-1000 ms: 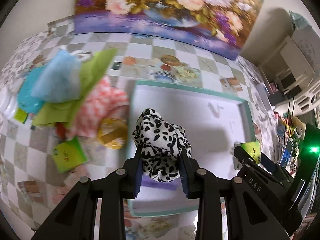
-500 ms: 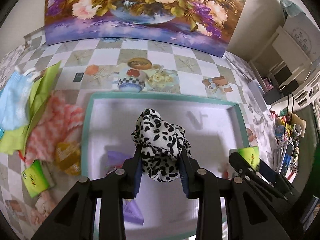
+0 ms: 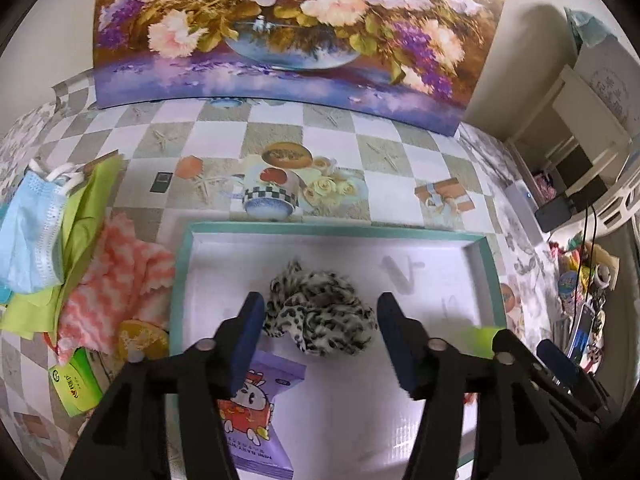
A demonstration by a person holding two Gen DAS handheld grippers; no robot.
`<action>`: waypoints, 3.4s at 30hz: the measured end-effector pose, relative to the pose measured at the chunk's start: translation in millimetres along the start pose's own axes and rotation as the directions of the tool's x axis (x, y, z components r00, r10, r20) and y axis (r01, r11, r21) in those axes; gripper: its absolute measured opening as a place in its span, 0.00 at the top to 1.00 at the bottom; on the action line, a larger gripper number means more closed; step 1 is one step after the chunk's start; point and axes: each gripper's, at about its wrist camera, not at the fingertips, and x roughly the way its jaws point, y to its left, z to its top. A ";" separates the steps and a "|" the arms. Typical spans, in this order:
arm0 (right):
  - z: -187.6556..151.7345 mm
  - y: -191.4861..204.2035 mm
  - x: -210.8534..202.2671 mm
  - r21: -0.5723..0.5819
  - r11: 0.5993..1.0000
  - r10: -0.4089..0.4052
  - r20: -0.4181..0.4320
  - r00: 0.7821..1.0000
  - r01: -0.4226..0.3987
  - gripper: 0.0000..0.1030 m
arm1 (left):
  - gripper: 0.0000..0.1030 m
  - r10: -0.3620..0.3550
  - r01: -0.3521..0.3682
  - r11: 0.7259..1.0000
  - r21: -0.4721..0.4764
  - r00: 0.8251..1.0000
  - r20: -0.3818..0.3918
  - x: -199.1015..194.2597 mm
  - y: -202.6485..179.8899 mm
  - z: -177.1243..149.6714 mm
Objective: Organize soft objects
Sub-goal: 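Carry the scrunchie and tissue pack into the tray and release both, then withdraw both grippers from the tray back toward the pile, then lower the right gripper onto the pink floral scrunchie and grasp it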
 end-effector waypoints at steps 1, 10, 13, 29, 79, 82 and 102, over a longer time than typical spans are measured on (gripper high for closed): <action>-0.3 0.1 -0.6 -0.001 1.000 0.001 -0.001 1.000 -0.001 0.26 | 0.34 -0.002 0.002 1.000 -0.008 1.000 0.003 -1.2 1.6 0.4; -3.2 6.2 -1.8 -0.027 1.000 -0.003 -0.019 1.000 0.002 0.22 | 0.19 0.089 -0.088 0.995 -0.048 0.996 0.027 -9.0 20.5 -1.2; -5.0 10.0 -0.1 -0.041 0.999 0.008 -0.027 1.000 -0.009 0.17 | 0.05 0.118 -0.116 0.992 -0.050 0.993 0.027 -8.5 25.1 -3.2; -16.8 31.3 -10.9 -0.133 0.991 -0.001 -0.017 1.000 -0.002 0.00 | 0.05 0.169 -0.167 0.981 -0.097 0.985 0.019 -27.0 53.0 -18.6; -107.7 161.9 -42.0 -0.354 0.899 0.208 -0.174 0.962 -0.258 0.00 | 0.05 0.194 -0.214 0.924 -0.317 0.977 -0.094 -95.3 209.6 -84.9; -113.3 176.4 -42.3 -0.379 0.882 0.221 -0.189 0.957 -0.279 0.00 | 0.05 0.201 -0.227 0.919 -0.322 0.973 -0.113 -93.1 217.5 -88.9; -150.8 255.6 -43.2 -0.502 0.784 0.250 -0.284 0.926 -0.366 0.00 | 0.05 0.224 -0.298 0.845 -0.444 0.951 -0.212 -85.3 284.7 -125.1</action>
